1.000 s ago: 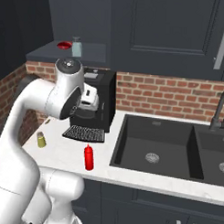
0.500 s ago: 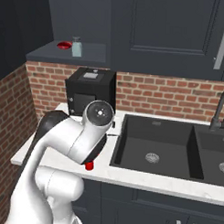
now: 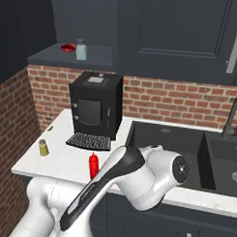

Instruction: Put the shaker and condiment bottle from the counter next to their counterparts in the cabinet.

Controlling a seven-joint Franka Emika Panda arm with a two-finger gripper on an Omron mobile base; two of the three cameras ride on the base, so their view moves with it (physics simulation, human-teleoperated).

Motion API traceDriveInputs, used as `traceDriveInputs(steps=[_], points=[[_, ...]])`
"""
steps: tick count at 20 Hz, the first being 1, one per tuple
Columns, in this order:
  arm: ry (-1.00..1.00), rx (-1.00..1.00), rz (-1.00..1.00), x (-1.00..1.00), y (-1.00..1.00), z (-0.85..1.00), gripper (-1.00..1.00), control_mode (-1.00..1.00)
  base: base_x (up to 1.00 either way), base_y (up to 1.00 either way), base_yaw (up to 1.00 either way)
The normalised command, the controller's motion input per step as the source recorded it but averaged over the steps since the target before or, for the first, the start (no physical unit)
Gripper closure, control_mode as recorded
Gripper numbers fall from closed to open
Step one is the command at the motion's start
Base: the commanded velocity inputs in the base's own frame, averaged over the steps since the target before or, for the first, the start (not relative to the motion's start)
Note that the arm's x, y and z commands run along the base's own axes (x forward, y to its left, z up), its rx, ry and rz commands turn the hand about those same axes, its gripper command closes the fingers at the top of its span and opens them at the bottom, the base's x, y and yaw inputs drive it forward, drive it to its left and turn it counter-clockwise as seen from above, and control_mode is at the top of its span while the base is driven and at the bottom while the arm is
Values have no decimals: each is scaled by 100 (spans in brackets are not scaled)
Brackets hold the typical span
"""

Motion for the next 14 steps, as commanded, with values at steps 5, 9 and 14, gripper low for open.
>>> traceDriveInputs(steps=[5, 9, 14], points=[[-11, 1, 59, 0, -4, -41, -100, -100, 0, 0, 0], [4, 0, 26, 9, 4, -18, -100, -100, 0, 0, 0], [0, 0, -2, 0, 13, -4, -100, -100, 0, 0, 0]])
